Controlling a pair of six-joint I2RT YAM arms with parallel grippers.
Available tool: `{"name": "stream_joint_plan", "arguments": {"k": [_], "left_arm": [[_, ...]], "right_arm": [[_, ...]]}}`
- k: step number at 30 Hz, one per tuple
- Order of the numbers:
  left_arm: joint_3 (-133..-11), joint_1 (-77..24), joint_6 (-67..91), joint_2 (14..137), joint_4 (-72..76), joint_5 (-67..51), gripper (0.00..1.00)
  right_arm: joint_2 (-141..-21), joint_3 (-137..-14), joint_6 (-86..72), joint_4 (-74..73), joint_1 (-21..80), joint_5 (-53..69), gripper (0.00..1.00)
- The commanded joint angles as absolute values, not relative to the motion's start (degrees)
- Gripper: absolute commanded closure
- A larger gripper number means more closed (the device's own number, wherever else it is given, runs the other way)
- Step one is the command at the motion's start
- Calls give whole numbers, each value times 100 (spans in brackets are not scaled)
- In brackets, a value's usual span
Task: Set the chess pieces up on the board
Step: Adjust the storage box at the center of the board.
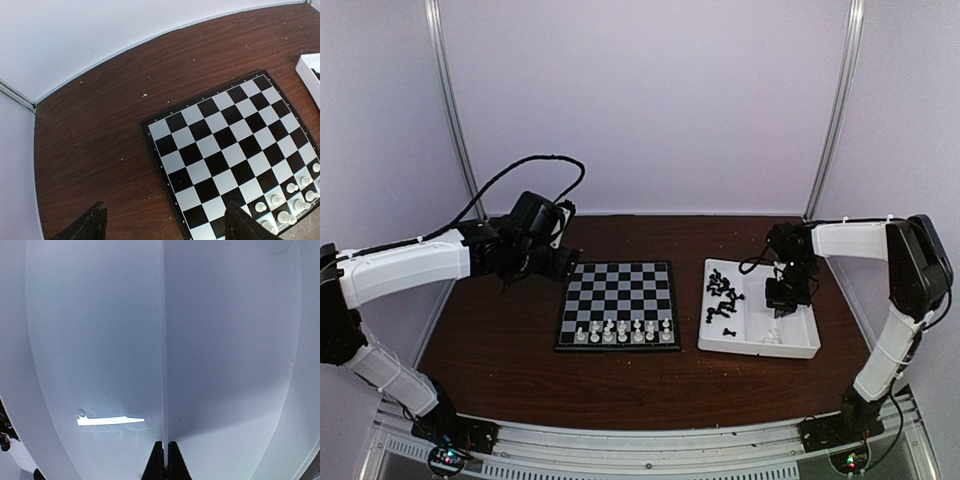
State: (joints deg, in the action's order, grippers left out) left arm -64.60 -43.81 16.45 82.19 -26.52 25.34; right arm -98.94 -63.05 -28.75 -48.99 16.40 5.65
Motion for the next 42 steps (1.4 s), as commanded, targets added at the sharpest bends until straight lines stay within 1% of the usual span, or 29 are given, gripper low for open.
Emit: {"name": "stream_joint_plan", "arguments": {"k": [1, 5, 7, 16, 20, 31, 34, 40, 42], "left_arm": [[-6781, -4333, 1756, 8356, -2707, 2645, 19], [-6779, -4329, 1798, 8287, -2736, 2629, 19], [-6761, -4333, 1810, 8251, -2735, 2603, 19], [-6665, -4333, 1865, 8290, -2613, 2446, 19], [-6737, -4333, 1804, 8357, -2611, 2439, 19], [-6779, -4333, 1829, 8443, -2602, 2368, 19], [-6814, -4333, 1815, 8453, -2619, 2357, 19], [-6838, -4333, 1818, 8461, -2606, 2360, 19], [-6838, -4333, 1832, 8490, -2580, 2328, 19]], "right_arm": [[-10784, -7651, -2609, -4709, 1326, 613, 100], [-11685, -8942, -2433, -5064, 1166, 694, 100], [-11794, -9195, -2393, -5211, 1143, 676, 100], [-10515, -7468, -2417, -4826, 1143, 839, 100], [-10287, -7366, -2396, -4887, 1143, 787, 100], [-10438, -7096, -2389, -4574, 1142, 825, 99], [-10428, -7033, -2400, -4493, 1143, 840, 95], [-10155, -7049, -2302, -4664, 1147, 571, 81], [-10038, -7034, -2286, -4728, 1143, 454, 79]]}}
